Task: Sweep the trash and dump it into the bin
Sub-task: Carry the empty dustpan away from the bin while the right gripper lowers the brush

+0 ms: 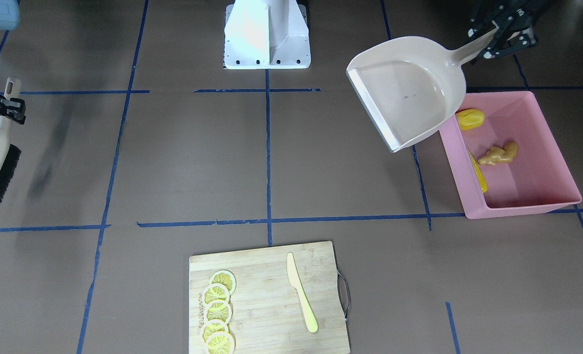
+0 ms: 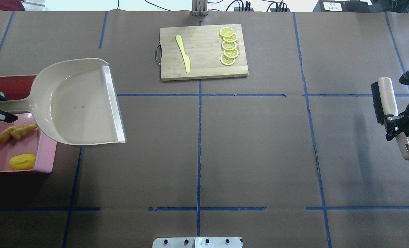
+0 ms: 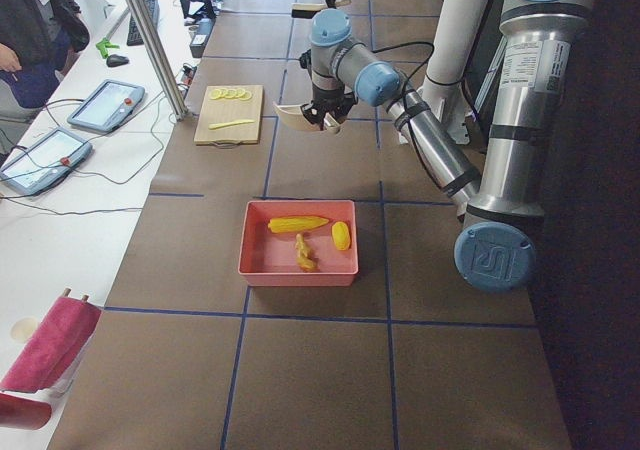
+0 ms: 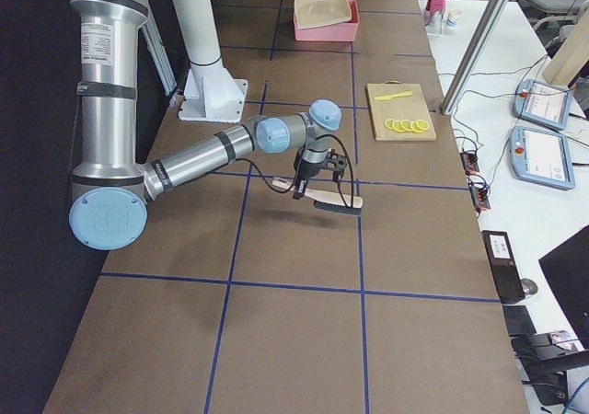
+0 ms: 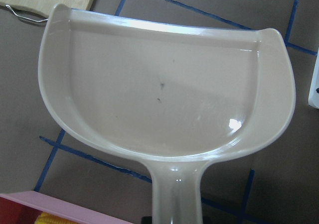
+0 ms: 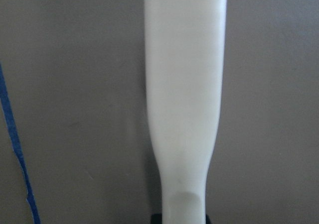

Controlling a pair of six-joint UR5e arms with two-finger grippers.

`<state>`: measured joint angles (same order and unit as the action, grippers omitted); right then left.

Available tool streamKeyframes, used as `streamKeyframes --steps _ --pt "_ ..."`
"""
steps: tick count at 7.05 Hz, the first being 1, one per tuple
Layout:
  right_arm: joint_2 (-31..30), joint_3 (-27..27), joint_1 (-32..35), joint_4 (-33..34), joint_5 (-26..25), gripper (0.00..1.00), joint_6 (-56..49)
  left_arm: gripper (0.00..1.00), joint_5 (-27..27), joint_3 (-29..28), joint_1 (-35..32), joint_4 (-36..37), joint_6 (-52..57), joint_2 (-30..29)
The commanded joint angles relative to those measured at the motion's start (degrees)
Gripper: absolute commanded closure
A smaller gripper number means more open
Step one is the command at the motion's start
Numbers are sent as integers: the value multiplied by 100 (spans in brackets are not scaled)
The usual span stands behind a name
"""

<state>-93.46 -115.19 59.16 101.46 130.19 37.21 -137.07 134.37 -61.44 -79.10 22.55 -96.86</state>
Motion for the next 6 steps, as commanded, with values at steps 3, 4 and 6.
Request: streamKeyframes --steps 3,4,6 --pt "-128 383 -352 -13 24 98 -21 100 250 -253 484 -18 -365 -430" --pt "-137 479 -414 -13 33 98 -21 100 277 -331 554 -35 -357 -491" --pt "-190 689 -414 -13 330 87 -47 100 461 -420 721 -36 -374 -615"
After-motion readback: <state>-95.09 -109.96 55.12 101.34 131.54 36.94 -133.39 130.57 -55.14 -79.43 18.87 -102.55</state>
